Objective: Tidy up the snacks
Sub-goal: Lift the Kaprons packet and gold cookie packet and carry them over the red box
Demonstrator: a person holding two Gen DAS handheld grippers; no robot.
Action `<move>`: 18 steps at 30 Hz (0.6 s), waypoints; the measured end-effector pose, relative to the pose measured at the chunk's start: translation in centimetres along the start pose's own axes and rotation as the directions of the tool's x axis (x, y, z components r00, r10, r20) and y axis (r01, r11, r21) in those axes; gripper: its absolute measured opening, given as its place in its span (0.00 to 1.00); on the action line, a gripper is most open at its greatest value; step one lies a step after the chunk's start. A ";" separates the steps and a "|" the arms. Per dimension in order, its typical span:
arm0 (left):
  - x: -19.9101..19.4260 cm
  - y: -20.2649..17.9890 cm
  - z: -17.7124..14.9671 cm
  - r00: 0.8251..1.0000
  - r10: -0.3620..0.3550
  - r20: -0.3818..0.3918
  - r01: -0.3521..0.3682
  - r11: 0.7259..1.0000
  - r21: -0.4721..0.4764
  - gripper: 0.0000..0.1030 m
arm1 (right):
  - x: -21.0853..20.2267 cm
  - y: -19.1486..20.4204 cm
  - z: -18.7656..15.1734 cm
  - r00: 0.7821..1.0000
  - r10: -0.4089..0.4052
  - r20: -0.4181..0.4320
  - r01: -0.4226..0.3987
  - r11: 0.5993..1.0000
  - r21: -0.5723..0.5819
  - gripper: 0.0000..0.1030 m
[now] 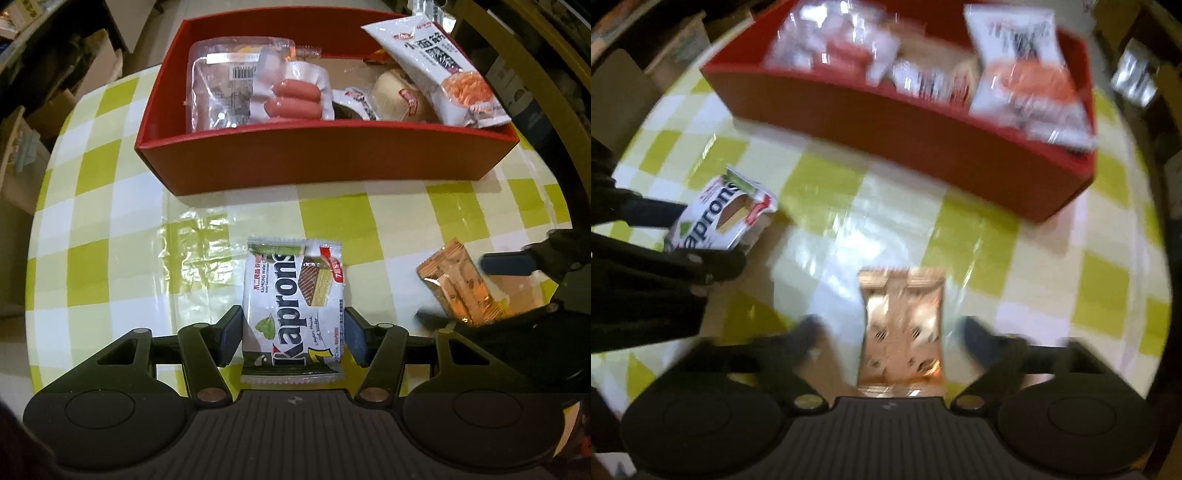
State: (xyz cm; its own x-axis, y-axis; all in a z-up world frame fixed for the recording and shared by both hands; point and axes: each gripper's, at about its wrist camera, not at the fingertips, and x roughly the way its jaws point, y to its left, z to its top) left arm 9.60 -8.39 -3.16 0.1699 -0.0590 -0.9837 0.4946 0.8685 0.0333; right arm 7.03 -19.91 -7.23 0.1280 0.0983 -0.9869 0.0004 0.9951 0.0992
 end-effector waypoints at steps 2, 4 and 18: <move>0.3 0.1 -0.1 1.000 0.000 -0.007 0.000 1.000 -0.001 0.63 | 0.9 1.0 -0.1 0.998 -0.056 -0.024 0.055 0.997 -0.058 1.00; 0.4 0.3 -0.2 1.000 -0.001 -0.013 0.001 1.000 0.000 0.63 | 1.1 1.1 0.0 0.998 -0.061 -0.022 0.060 0.997 -0.048 1.00; 1.2 0.2 -0.4 1.000 0.013 -0.028 -0.013 1.000 0.005 0.63 | 0.2 -0.1 -0.8 0.996 -0.063 0.069 0.062 0.998 0.014 0.76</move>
State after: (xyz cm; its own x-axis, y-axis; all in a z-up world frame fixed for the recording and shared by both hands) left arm 9.59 -8.11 -4.38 0.1529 -0.0336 -0.9877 0.4965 0.8667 0.0474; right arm 6.29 -20.02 -7.53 0.1963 0.0348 -0.9799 0.0219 0.9990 0.0398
